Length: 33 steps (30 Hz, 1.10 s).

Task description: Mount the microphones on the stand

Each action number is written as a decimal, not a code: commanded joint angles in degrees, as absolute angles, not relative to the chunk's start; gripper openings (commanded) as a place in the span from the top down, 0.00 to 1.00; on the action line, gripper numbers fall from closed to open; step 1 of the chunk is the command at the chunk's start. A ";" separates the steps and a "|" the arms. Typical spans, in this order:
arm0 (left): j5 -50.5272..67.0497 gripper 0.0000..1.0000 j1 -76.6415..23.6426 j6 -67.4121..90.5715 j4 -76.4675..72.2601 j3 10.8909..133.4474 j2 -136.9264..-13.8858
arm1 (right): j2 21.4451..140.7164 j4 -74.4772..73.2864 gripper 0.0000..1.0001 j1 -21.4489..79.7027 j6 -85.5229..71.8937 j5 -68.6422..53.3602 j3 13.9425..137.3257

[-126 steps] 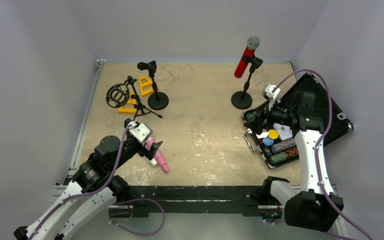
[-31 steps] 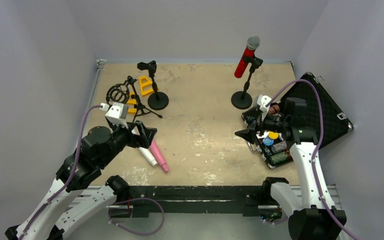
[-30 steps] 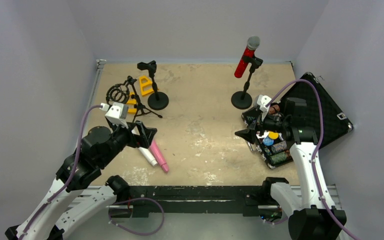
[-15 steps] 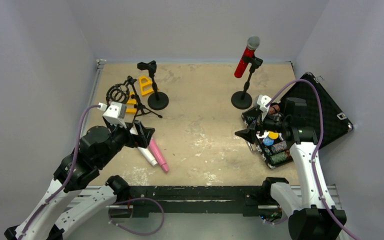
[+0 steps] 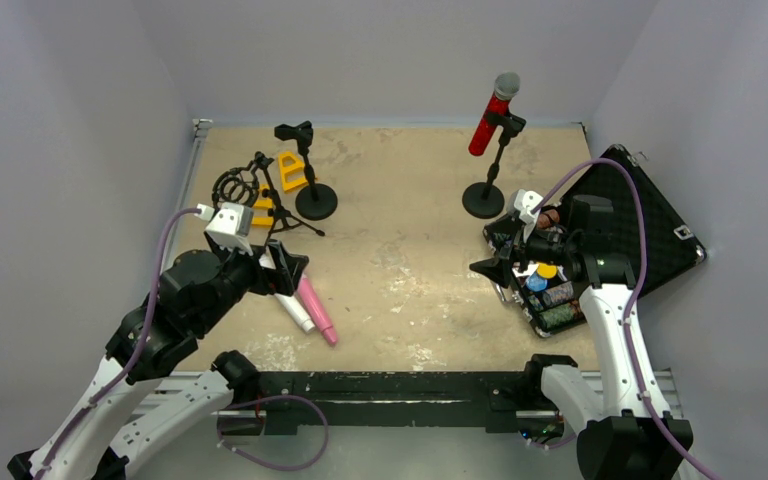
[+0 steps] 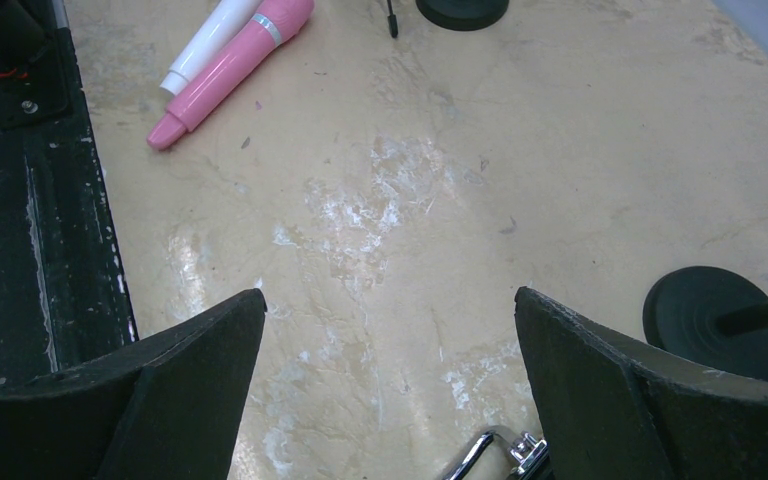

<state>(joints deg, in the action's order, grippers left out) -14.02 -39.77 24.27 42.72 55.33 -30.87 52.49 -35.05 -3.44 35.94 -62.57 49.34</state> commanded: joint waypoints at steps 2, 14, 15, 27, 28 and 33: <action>-15.56 0.01 -39.47 22.59 43.54 58.00 -31.46 | 52.56 -33.66 0.01 -3.69 35.51 -63.63 49.04; -17.58 0.01 -39.49 22.76 45.40 58.71 -31.29 | 52.58 -33.65 0.01 -3.69 35.51 -63.72 48.97; -17.72 0.01 -39.51 22.76 45.56 58.71 -31.29 | 52.63 -33.59 0.01 -3.69 35.57 -63.72 48.97; -18.97 0.01 -39.51 23.09 47.60 59.74 -32.06 | 52.65 -33.57 0.01 -3.69 35.49 -63.72 48.96; -19.13 0.01 -39.47 23.23 47.74 59.81 -32.08 | 52.66 -33.57 0.01 -3.69 35.45 -63.72 48.96; -19.76 0.01 -39.47 24.10 48.68 60.41 -32.37 | 52.72 -33.57 0.01 -3.69 35.43 -63.79 48.96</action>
<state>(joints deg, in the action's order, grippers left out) -18.55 -39.77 24.32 48.23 57.76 -31.81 52.49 -35.05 -3.44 35.94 -62.57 49.19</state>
